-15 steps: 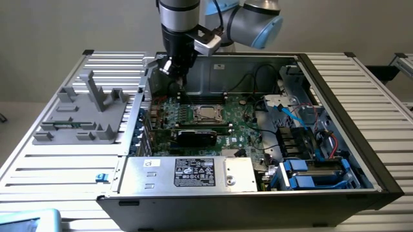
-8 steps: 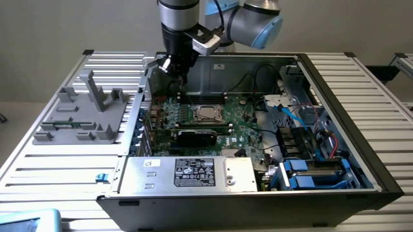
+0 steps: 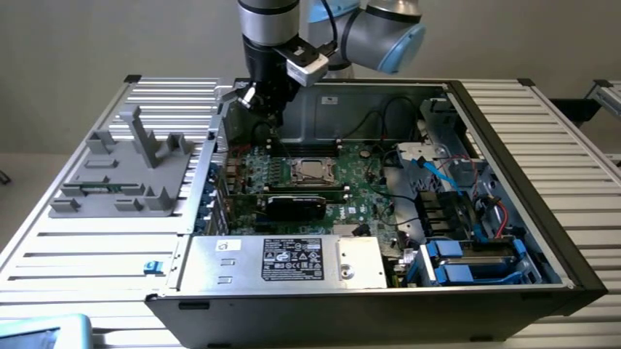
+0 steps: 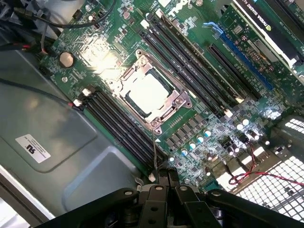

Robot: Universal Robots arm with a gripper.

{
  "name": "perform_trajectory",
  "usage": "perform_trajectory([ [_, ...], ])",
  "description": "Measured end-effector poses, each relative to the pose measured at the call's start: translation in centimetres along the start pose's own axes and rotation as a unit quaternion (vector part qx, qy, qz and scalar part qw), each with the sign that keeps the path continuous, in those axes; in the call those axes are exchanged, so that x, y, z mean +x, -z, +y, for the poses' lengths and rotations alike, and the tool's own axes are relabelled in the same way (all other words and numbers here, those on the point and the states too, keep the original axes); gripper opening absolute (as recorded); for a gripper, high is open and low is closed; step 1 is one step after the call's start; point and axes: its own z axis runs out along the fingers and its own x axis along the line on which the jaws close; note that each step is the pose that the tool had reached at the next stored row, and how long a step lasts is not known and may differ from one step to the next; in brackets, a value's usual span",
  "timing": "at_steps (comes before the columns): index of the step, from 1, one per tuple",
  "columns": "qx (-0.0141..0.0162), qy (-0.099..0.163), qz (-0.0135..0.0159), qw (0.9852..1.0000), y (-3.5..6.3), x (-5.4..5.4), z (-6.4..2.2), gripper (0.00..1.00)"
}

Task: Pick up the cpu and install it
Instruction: 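Close the cpu cover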

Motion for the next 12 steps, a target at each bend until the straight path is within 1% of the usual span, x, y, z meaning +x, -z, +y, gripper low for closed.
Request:
perform_trajectory([
  [1, -0.0001, -0.001, 0.0001, 1.0, 0.0, 0.0, 0.0, 0.12],
  [2, -0.001, -0.008, 0.001, 1.0, 0.01, -0.01, -0.01, 0.12],
  [6, -0.0053, -0.04, 0.0059, 0.9991, -0.03, -0.01, 0.0, 0.12],
  [7, -0.0053, -0.047, 0.006, 0.9989, -0.06, -0.01, 0.01, 0.12],
  [8, -0.0035, -0.053, 0.004, 0.9986, -0.07, -0.01, 0.01, 0.12],
  [9, -0.0003, -0.059, 0.0004, 0.9983, -0.09, -0.02, 0.01, 0.12],
  [10, 0.0046, -0.064, -0.0052, 0.9979, -0.11, -0.02, 0.01, 0.12],
  [11, 0.0106, -0.069, -0.0116, 0.9975, -0.13, -0.02, 0.01, 0.12],
  [12, 0.0132, -0.075, -0.0144, 0.997, -0.16, -0.03, 0.02, 0.12],
])
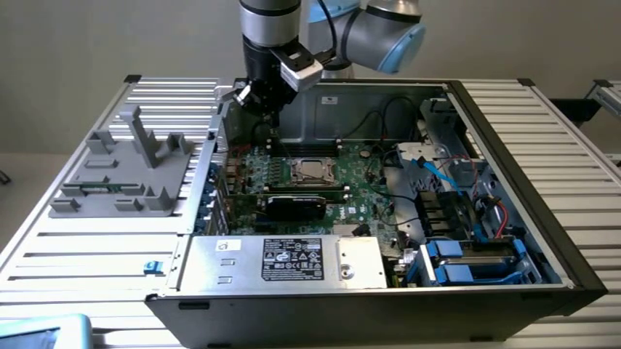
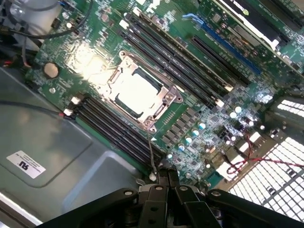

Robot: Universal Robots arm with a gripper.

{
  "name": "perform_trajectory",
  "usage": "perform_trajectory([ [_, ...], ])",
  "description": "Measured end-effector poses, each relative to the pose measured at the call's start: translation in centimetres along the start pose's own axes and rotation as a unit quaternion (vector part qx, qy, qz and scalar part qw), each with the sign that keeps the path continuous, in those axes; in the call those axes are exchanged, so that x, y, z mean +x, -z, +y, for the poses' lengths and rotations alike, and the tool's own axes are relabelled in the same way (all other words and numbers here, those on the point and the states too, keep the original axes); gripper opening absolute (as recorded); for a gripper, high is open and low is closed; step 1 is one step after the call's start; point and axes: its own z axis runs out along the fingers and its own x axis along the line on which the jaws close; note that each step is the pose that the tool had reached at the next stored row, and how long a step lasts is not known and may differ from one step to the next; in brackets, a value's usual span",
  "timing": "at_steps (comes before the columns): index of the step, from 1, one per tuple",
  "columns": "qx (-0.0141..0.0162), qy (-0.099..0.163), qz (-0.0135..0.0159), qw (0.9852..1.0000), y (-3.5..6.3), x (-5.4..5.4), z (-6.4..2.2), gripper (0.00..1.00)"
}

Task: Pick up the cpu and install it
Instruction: 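Close the cpu cover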

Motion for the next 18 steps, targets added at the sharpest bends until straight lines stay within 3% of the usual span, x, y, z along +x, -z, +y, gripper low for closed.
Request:
perform_trajectory([
  [5, -0.0029, -0.043, 0.0074, 0.9991, -0.32, -0.02, 0.06, 0.12],
  [10, -0.0055, -0.086, 0.0145, 0.9962, -0.65, -0.04, 0.13, 0.12],
  [12, -0.0034, -0.098, 0.0117, 0.9951, -0.74, -0.05, 0.14, 0.12],
  [15, 0.0029, -0.116, 0.0025, 0.9933, -0.86, -0.06, 0.16, 0.12],
  [18, 0.0029, -0.12, 0.0027, 0.9927, -0.87, -0.06, 0.17, 0.12],
])
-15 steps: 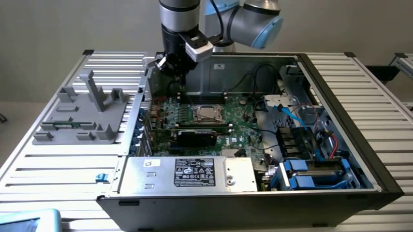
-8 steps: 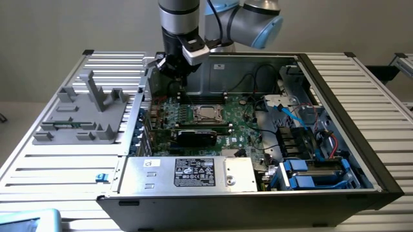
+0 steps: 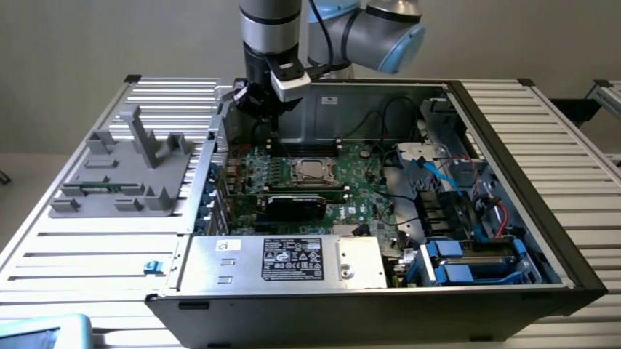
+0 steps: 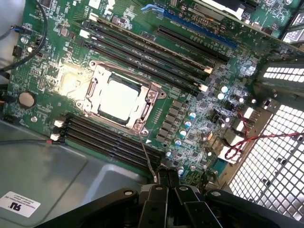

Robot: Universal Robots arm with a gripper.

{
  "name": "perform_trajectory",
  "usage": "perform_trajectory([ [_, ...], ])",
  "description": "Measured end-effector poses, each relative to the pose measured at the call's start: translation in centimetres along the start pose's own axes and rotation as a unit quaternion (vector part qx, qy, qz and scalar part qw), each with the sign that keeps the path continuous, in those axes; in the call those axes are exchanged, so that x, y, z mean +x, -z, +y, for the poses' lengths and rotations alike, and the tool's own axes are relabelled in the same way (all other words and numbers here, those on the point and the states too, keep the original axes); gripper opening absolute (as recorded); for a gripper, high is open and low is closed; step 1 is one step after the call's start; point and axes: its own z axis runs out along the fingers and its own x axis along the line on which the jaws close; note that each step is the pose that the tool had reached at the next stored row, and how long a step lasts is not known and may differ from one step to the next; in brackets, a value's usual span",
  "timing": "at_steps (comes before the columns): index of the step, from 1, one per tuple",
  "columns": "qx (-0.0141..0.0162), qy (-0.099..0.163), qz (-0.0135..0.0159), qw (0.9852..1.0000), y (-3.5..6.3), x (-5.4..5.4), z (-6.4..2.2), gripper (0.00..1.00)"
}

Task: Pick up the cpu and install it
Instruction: 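Close the cpu cover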

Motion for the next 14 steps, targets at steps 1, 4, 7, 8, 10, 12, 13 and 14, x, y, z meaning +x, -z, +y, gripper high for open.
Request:
perform_trajectory([
  [1, 0.0, 0.0, 0.0001, 1.0, -0.01, 0.0, 0.0, 0.12],
  [4, 0.0014, -0.013, -0.0017, 0.9999, -0.14, -0.02, 0.03, 0.12],
  [7, 0.0071, -0.029, -0.014, 0.9994, -0.21, -0.03, 0.04, 0.12],
  [8, 0.0089, -0.034, -0.0173, 0.9992, -0.25, -0.03, 0.05, 0.12],
  [10, 0.0097, -0.047, -0.0172, 0.9987, -0.41, -0.03, 0.08, 0.12],
  [12, 0.0101, -0.061, -0.0155, 0.9979, -0.61, -0.04, 0.12, 0.12],
  [13, 0.0104, -0.068, -0.0148, 0.9975, -0.71, -0.04, 0.14, 0.12],
  [14, 0.0108, -0.075, -0.0148, 0.997, -0.8, -0.05, 0.16, 0.12],
])
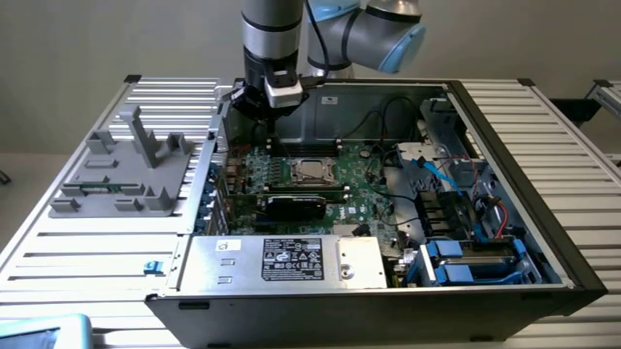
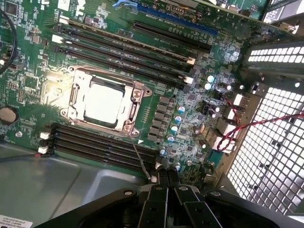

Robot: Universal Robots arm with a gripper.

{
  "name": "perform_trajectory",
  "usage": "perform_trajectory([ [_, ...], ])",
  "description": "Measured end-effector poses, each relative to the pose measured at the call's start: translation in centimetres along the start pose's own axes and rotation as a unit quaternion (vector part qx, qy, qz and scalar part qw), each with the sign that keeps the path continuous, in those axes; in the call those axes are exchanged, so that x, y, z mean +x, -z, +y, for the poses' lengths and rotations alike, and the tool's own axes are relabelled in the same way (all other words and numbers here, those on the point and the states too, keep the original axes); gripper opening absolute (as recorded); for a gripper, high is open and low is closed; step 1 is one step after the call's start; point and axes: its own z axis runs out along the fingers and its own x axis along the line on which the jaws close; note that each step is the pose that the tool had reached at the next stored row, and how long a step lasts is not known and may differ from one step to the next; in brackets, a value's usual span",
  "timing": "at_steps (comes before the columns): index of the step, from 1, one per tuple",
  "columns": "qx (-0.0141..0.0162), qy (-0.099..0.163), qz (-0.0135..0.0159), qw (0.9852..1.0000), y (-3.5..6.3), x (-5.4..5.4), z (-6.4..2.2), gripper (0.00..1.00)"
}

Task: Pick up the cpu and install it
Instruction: 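Close the cpu cover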

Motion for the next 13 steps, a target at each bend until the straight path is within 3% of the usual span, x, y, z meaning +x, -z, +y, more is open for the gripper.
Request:
perform_trajectory([
  [7, 0.0042, -0.038, -0.0035, 0.9992, -0.68, 0.0, 0.15, 0.12],
  [13, 0.0049, -0.044, -0.0055, 0.999, -1.16, 0.0, 0.26, 0.12],
])
